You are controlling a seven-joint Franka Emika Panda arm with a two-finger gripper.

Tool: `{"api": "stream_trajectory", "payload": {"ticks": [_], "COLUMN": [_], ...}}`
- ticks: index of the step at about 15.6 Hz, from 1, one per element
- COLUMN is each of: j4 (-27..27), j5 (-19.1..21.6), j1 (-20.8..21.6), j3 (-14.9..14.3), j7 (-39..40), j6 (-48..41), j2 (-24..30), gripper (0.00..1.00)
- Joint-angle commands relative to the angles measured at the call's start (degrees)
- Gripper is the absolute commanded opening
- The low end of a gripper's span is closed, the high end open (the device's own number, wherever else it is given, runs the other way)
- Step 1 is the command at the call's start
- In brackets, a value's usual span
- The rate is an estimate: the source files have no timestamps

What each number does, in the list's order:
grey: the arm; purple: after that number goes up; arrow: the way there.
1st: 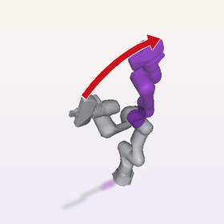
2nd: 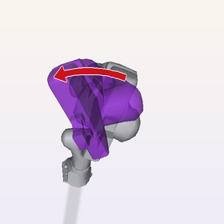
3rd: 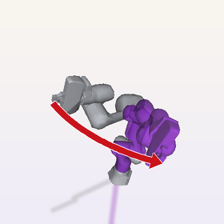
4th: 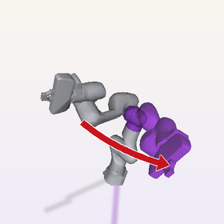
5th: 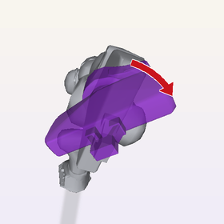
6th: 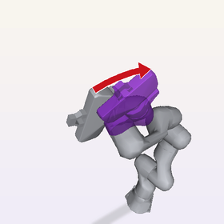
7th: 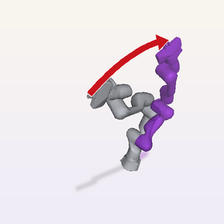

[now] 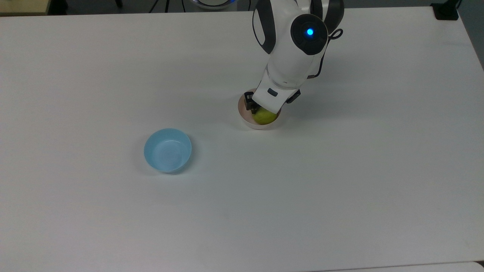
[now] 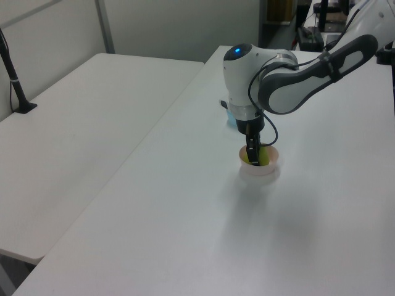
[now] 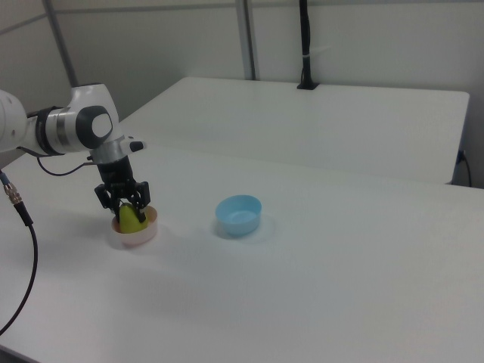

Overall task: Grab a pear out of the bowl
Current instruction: 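Lift the pear out of the bowl and carry it beside the bowl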

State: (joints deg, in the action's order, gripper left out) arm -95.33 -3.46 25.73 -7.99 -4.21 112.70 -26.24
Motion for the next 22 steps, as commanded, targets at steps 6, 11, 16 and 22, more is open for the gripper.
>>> {"api": "stream_trajectory", "payload": {"ticks": [6,11,16,22], "j4": [-0.56,-0.56,-1.26,-2.05], "j5": [0.91,3.2,2.32,-1.63], "j1": [-1.38,-7.78,-17.19,-19.76], "j3": [-0.8,-0.19,0.96,0.7], "j7": [2.79,8.77,15.71,17.48], "j6": [-1.6,-8.63,-10.31,-6.19], "j2": [5.57,10.77,9.9,4.19], "gripper": [0.21,0.22,0.23,0.29]}}
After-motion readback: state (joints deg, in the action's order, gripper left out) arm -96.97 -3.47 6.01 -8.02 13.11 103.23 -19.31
